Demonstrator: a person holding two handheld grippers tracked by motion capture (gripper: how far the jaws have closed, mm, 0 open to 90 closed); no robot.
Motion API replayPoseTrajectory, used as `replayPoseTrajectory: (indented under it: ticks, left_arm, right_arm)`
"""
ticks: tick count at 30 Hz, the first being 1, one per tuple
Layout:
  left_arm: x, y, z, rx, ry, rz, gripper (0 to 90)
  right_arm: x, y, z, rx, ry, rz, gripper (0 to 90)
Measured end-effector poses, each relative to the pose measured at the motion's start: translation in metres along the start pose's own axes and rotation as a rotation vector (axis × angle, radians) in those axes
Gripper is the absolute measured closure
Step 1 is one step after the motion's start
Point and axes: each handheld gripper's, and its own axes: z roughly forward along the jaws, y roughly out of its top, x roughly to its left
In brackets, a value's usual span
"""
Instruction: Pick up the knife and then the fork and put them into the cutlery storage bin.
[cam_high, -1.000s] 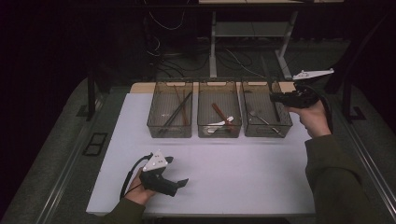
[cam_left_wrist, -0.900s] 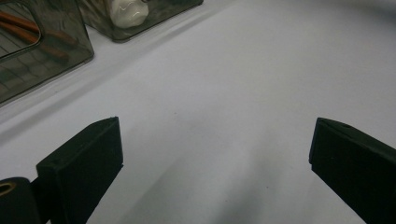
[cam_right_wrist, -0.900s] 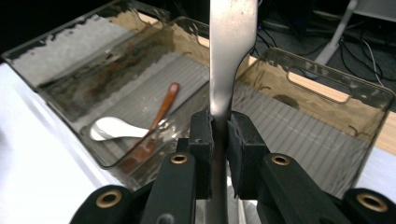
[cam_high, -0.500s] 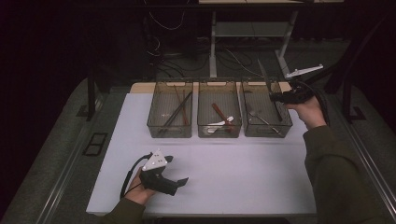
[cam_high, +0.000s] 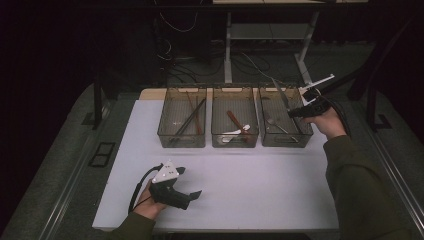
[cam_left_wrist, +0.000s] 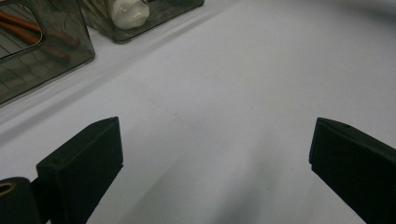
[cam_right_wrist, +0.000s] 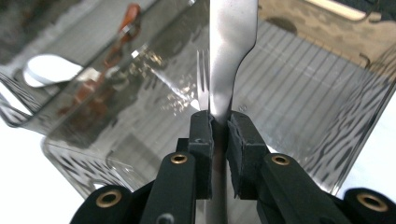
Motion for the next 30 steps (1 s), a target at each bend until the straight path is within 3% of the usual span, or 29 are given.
replayPoseTrajectory:
  ticks: [22, 26, 30]
  left_arm:
    - [0.0, -0.001, 0.001, 0.008, -0.006, 0.001, 2.0]
    - [0.0, -0.001, 0.001, 0.007, -0.006, -0.001, 2.0]
    - [0.0, -0.001, 0.001, 0.009, -0.007, 0.0, 2.0]
  right_arm:
    - [0.004, -0.003, 0.038, 0.184, -0.052, -0.001, 79.3]
    - [0.006, -0.004, 0.042, 0.197, -0.06, -0.017, 79.9]
    - [0.006, -0.003, 0.037, 0.171, -0.061, -0.016, 76.2]
